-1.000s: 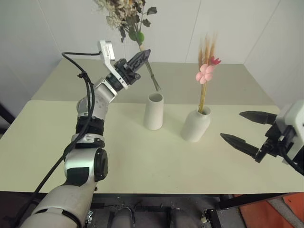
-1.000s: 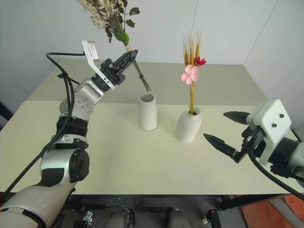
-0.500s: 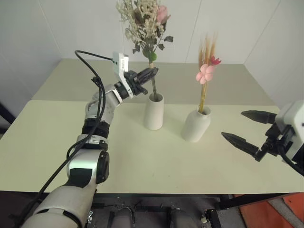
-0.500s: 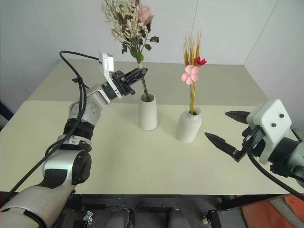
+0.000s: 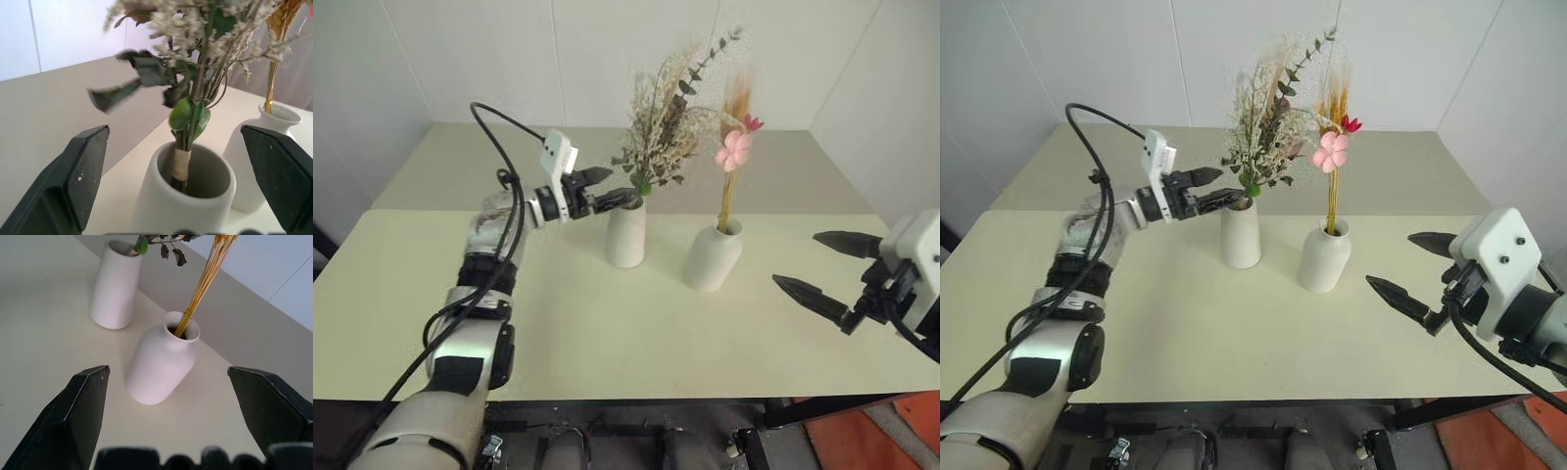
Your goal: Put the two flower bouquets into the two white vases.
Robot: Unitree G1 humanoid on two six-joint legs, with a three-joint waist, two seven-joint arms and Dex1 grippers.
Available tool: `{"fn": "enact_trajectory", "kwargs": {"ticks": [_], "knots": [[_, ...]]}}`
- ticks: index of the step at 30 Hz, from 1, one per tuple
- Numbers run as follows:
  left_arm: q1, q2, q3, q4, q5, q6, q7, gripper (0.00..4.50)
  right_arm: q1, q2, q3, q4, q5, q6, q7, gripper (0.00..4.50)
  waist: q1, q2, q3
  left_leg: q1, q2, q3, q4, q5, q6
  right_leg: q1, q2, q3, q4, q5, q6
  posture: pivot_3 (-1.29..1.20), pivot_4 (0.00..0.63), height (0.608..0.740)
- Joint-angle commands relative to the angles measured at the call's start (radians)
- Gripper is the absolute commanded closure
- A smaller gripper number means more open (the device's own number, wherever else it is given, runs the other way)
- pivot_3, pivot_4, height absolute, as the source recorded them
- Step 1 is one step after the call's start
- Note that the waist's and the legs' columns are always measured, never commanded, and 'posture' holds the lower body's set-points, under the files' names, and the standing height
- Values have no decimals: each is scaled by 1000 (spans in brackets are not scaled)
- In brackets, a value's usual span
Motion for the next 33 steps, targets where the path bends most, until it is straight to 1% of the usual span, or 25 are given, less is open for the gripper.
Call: {"fn": "enact_trajectory", "kwargs": {"ticks": [1, 5, 8, 11, 15, 17, 19, 22, 27, 33], "knots": [[30, 63, 38, -130, -23, 56, 16, 10, -20, -6, 12, 13, -25, -44, 11, 0, 1, 0, 0, 0, 0, 0, 0, 0, 0, 0, 0, 0, 0, 0, 0, 0, 150, 740], [91, 126, 86, -235, -57, 97, 32, 10, -36, -10, 33, 33, -38, -58, 24, 0, 0, 0, 0, 0, 0, 0, 0, 0, 0, 0, 0, 0, 0, 0, 0, 0, 150, 740], [135, 179, 140, -329, -112, 173, 35, 10, -43, -16, 38, 47, -49, -66, 39, 0, 0, 0, 0, 0, 0, 0, 0, 0, 0, 0, 0, 0, 1, 0, 0, 0, 150, 740], [205, 269, 182, -449, -160, 207, -12, 10, -43, -28, 16, 74, -61, -73, 71, 0, -2, 0, 0, 0, 1, 0, 0, 0, 0, 0, 0, 0, 1, 0, 0, 0, 150, 740], [336, 470, 220, -587, -243, 224, -225, 10, -1, -49, -69, 123, -87, -86, 161, 0, -1, 0, 0, 1, 1, 1, -1, 0, 0, -1, 0, 0, 1, 0, -2, 0, 150, 740], [371, 516, 233, -608, -228, 174, -233, 10, 24, -56, -106, 142, -103, -97, 198, 0, 3, 1, 0, 1, 1, 1, -1, 0, 0, -1, 0, 0, 1, -1, -2, 0, 150, 740], [381, 562, 257, -600, -241, 189, -237, 10, 46, -67, -149, 168, -118, -102, 238, 0, 13, 1, 0, 3, 1, 1, -1, 0, 0, 1, 0, -1, 1, -3, 1, 0, 150, 740], [407, 621, 295, -592, -265, 194, -278, 10, 74, -95, -211, 211, -142, -107, 308, 0, 14, 1, 0, 3, 2, 1, 0, 0, 0, 1, 0, -1, 2, -7, -3, 0, 150, 740], [441, 668, 335, -580, -280, 192, -288, 10, 100, -123, -306, 269, -176, -124, 401, 0, 13, 1, 0, 3, 2, 2, 0, 0, 0, 0, 0, -1, 2, -6, -2, 0, 150, 740], [483, 671, 353, -600, -291, 189, -287, 10, 132, -129, -338, 303, -248, -155, 435, 0, 11, 1, 0, 3, 2, 2, 0, 0, 0, 0, 0, -1, 2, -7, -2, 0, 150, 740]]}}
